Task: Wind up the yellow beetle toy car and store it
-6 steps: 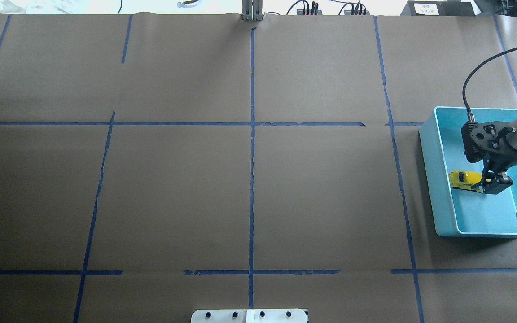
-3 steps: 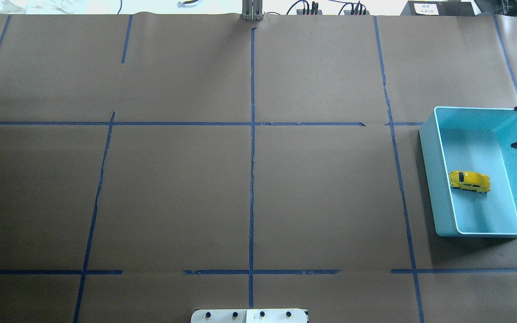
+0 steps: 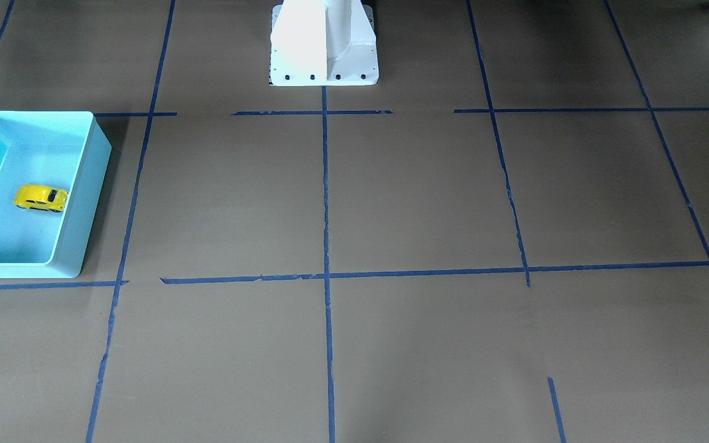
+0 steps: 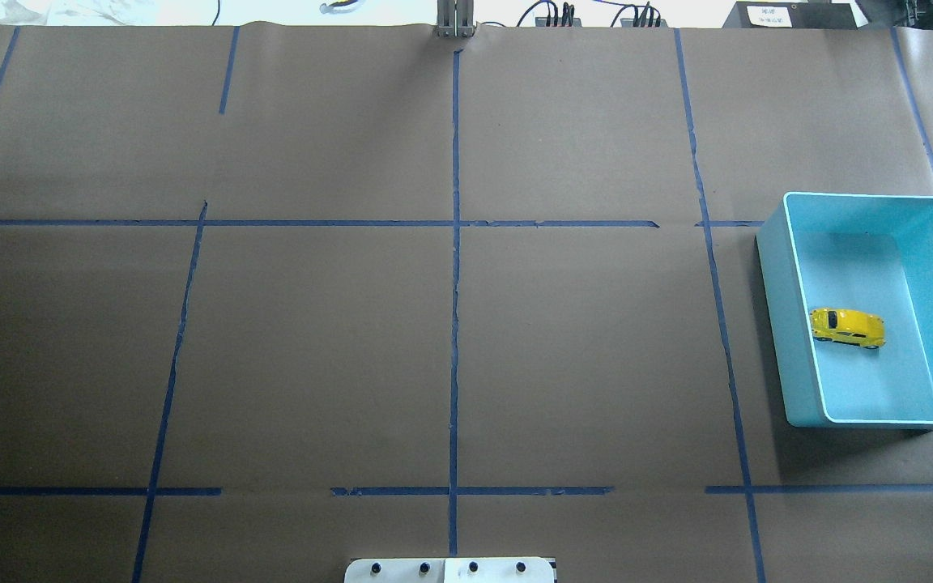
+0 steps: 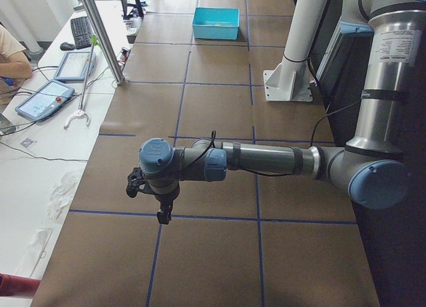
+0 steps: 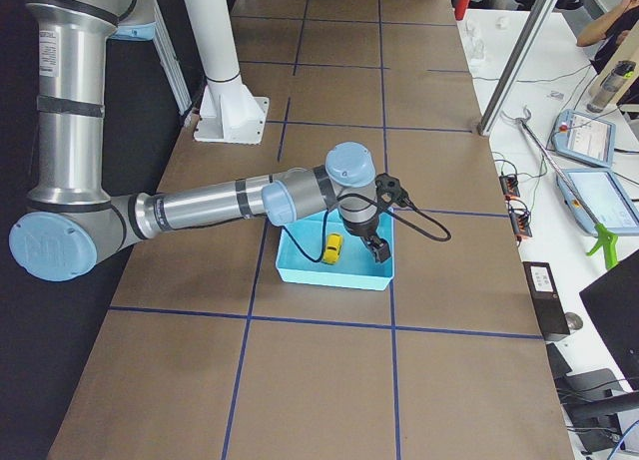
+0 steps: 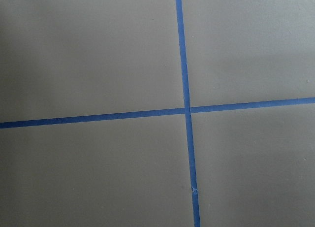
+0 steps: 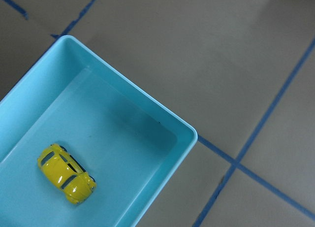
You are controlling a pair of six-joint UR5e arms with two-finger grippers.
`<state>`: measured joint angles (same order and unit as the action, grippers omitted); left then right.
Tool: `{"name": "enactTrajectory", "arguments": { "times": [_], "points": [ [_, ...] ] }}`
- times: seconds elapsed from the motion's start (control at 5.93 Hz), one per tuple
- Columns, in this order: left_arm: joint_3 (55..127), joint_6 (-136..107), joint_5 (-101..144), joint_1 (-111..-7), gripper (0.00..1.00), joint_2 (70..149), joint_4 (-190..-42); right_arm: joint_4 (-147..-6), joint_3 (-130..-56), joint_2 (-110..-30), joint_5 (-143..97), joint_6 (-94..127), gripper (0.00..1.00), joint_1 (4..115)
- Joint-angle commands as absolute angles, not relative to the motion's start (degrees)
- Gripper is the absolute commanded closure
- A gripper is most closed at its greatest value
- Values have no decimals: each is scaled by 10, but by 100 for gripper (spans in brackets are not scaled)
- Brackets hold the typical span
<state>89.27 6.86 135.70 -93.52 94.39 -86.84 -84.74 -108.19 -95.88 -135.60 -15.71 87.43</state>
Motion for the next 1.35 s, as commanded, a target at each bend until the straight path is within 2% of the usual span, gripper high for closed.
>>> {"name": "enactTrajectory", "arguments": {
  "times": [0.0,0.84,1.18],
  "points": [
    [891,69,1357,-935,0,943,-868,-942,-1080,-972,-1358,-59,0,910],
    [892,70,1357,-935,0,943,-870,-939,-993,-980,-1358,-3,0,919],
    [891,70,1357,-935,0,941,-869,-938,-983,-976,-1357,-4,0,919]
  ]
}}
